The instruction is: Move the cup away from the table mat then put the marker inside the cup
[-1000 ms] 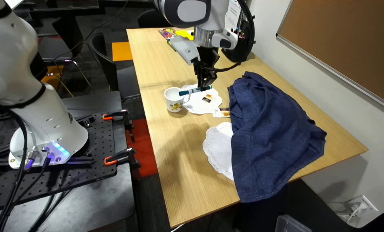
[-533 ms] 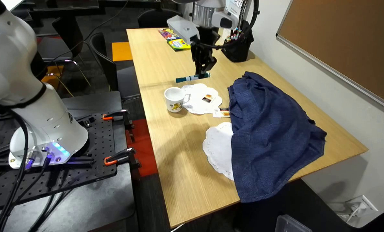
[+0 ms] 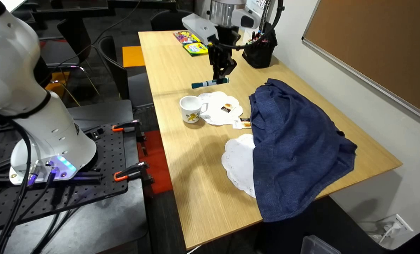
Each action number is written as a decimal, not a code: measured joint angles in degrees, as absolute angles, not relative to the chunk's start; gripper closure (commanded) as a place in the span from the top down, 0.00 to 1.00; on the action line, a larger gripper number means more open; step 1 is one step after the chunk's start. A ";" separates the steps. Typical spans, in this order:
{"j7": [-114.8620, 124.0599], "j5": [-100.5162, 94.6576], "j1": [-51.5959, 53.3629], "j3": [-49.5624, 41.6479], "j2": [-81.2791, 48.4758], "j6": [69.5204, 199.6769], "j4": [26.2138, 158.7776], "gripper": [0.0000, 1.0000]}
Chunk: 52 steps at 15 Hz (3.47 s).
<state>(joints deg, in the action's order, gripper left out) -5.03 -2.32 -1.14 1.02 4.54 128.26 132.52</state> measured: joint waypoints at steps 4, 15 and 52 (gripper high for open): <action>-7.88 -0.19 -1.10 0.90 4.52 128.65 132.50 0.05; -46.01 27.63 -0.93 -2.13 4.36 133.91 132.48 0.05; -122.56 76.80 -5.73 -6.73 -3.75 98.17 133.03 0.05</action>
<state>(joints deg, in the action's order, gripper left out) -122.56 76.80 -5.73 -6.73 -3.75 98.17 133.03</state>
